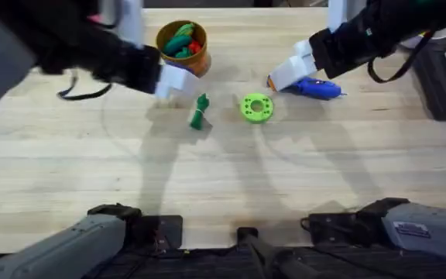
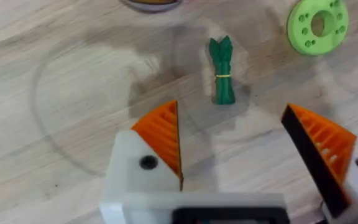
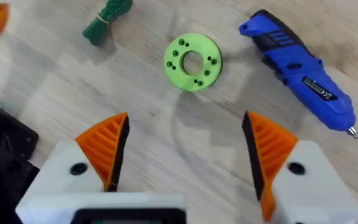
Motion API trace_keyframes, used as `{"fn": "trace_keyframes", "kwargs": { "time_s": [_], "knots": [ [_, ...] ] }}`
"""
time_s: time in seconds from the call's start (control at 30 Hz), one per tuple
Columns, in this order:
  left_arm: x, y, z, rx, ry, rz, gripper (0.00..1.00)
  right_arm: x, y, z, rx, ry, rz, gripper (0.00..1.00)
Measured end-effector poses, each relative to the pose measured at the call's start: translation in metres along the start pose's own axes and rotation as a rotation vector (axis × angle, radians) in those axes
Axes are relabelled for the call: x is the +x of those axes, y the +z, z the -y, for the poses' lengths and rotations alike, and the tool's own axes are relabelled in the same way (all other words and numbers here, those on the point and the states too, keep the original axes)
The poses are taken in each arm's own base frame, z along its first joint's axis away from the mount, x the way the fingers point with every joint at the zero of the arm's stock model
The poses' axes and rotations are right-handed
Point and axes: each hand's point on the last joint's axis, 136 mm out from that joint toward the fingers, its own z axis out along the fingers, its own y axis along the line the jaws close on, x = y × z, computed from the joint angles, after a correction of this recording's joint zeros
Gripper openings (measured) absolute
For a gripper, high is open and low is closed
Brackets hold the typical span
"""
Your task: Pick up the gripper from the table and insert it into the empty holder that is missing its gripper. Then pick up a screw, insert it into the mounting hole, and use the screwdriver to tighten it. Finally, clean up the table by picking up the vegetable and placing it into the bucket.
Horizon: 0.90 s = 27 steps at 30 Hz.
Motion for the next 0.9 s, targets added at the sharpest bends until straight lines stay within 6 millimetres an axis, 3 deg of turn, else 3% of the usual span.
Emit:
{"fn": "trace_keyframes", "kwargs": {
  "time_s": [0.17,0.43,0.6,0.77,0.9],
  "knots": [
    [0.001,0.026,0.014,-0.003,0.066,-0.086,0.985,0.0,0.0,0.0,0.0,0.0,0.0,0.994],
    [0.0,0.057,0.005,-0.023,0.061,-0.143,0.985,0.0,0.0,0.0,0.0,0.0,0.0,0.992],
    [0.0,0.081,0.01,-0.052,0.057,-0.185,0.986,0.0,0.0,0.0,0.0,0.0,0.0,0.993],
    [0.015,0.111,0.022,-0.065,0.049,-0.285,0.985,0.0,0.0,0.0,0.0,0.0,0.0,0.992],
    [0.03,0.134,0.018,-0.089,0.006,-0.365,0.986,0.0,0.0,0.0,0.0,0.0,0.0,0.992]
  ]
}}
